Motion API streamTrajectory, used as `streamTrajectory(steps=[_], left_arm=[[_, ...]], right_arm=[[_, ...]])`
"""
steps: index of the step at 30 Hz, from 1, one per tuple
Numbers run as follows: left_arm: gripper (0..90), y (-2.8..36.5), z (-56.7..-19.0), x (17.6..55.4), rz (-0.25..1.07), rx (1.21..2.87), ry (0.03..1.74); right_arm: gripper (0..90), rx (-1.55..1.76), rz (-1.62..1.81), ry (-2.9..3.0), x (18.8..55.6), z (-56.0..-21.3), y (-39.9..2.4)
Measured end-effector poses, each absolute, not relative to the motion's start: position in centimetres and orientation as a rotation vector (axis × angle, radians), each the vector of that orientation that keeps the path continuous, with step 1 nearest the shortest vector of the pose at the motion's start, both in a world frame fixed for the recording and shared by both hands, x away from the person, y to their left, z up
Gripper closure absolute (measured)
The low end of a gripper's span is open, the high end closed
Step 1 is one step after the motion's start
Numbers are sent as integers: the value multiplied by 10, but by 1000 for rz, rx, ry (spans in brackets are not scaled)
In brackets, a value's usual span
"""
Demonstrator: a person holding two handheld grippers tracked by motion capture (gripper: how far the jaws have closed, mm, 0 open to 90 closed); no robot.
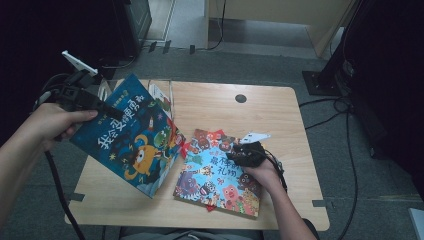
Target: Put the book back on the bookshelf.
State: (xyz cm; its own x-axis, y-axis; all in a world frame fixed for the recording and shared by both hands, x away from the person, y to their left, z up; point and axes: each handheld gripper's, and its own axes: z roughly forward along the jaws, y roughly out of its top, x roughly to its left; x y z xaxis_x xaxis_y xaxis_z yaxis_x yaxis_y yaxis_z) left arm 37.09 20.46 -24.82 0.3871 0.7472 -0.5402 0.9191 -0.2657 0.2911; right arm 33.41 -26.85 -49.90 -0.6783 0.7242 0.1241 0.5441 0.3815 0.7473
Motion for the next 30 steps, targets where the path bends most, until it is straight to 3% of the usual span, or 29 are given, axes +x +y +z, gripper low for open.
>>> streamTrajectory(steps=[30], left_arm=[[809,302,-261,333,-350,1945,1668]], right_arm=[[497,1089,1178,2417,340,-501,-266]])
